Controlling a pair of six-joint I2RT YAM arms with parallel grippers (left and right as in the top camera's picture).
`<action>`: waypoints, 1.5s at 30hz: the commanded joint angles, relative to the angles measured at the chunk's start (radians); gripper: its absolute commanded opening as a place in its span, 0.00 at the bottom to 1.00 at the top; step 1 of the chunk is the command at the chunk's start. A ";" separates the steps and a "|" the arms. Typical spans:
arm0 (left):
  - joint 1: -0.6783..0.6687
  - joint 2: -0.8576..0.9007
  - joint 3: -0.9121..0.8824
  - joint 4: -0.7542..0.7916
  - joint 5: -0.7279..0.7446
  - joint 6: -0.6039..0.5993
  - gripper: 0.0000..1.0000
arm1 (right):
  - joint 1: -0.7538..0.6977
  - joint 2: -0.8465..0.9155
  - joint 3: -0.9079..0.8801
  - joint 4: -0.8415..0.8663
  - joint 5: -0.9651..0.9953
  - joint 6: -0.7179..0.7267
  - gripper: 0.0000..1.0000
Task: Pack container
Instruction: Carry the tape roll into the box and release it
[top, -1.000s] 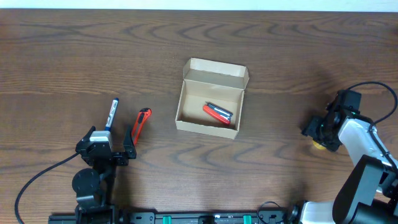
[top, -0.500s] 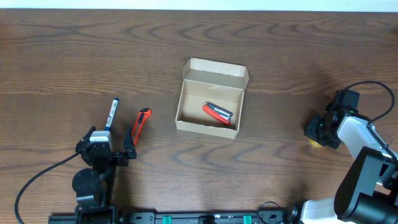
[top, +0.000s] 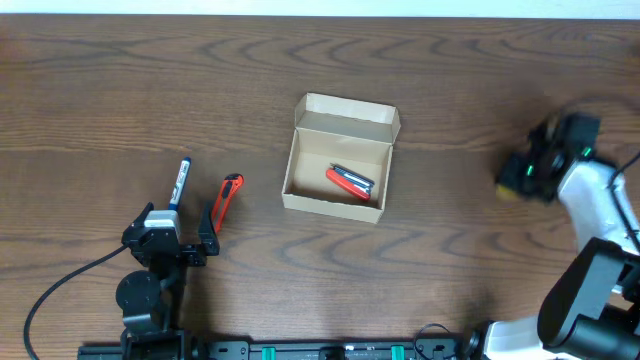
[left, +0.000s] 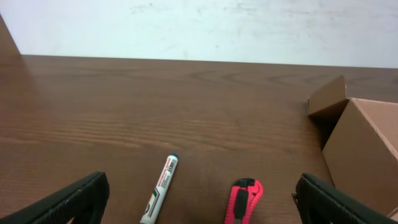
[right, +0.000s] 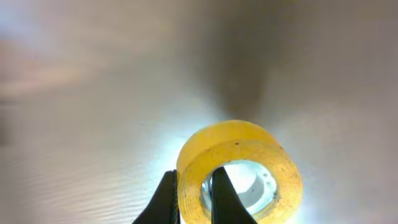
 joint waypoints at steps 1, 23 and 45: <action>0.000 0.002 -0.022 -0.032 0.027 -0.007 0.95 | 0.078 -0.015 0.287 -0.110 -0.365 -0.337 0.01; 0.000 0.002 -0.022 -0.031 0.027 -0.007 0.95 | 0.784 0.153 0.768 -0.677 -0.069 -1.053 0.01; 0.000 0.002 -0.022 -0.030 0.027 -0.007 0.95 | 0.829 0.602 0.768 -0.657 0.071 -1.202 0.01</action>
